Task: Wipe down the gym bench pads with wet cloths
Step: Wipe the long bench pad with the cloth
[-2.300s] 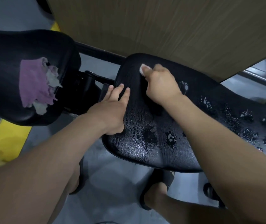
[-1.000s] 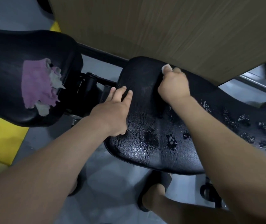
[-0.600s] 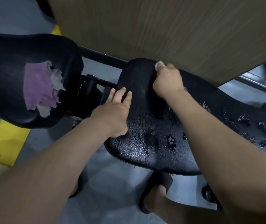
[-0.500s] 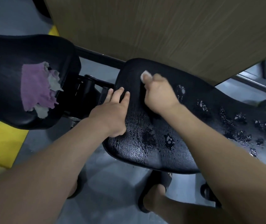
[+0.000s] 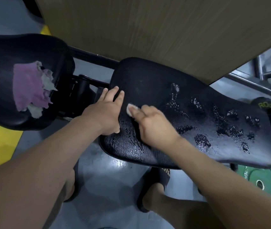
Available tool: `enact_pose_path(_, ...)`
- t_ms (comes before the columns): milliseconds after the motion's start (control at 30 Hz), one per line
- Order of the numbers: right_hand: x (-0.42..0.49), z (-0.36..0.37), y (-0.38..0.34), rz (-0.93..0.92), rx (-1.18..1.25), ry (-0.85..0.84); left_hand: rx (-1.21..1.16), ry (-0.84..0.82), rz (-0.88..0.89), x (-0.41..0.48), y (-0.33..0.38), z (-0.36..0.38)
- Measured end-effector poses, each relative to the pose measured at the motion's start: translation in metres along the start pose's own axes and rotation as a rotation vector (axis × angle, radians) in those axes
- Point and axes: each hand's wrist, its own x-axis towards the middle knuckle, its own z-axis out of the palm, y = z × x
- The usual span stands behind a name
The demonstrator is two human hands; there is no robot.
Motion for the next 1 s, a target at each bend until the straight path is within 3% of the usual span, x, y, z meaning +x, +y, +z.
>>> enact_pose_path(167,0.029,-0.005,0.03,0.339,-0.03,0.118,-0.005,0.009,-0.004,-0.001,0.001,0.002)
enact_pose_path(367,-0.023,0.003,-0.016,0.021,0.023,-0.009,0.015,-0.003,-0.02,0.001,0.005,0.0)
enact_pose_path(567,0.006,-0.004,0.033,0.345,-0.003,0.132,0.02,-0.006,-0.016,-0.003,0.005,-0.002)
enact_pose_path(667,-0.016,0.007,-0.001,0.174,0.011,0.088,0.058,0.008,-0.001,-0.005,0.005,-0.002)
enact_pose_path(767,-0.015,0.003,0.008,0.032,0.013,0.034,0.064,0.016,-0.001,-0.005,0.004,-0.003)
enact_pose_path(833,0.018,-0.002,0.032,0.137,-0.028,0.103,0.047,0.015,0.003,-0.006,0.004,-0.004)
enact_pose_path(933,0.066,-0.009,0.059,0.377,0.008,0.058,0.043,0.021,0.005,-0.008,0.004,-0.001)
enact_pose_path(1000,0.074,-0.008,0.05,0.396,0.014,0.038,0.037,0.023,0.006,-0.009,0.003,0.0)
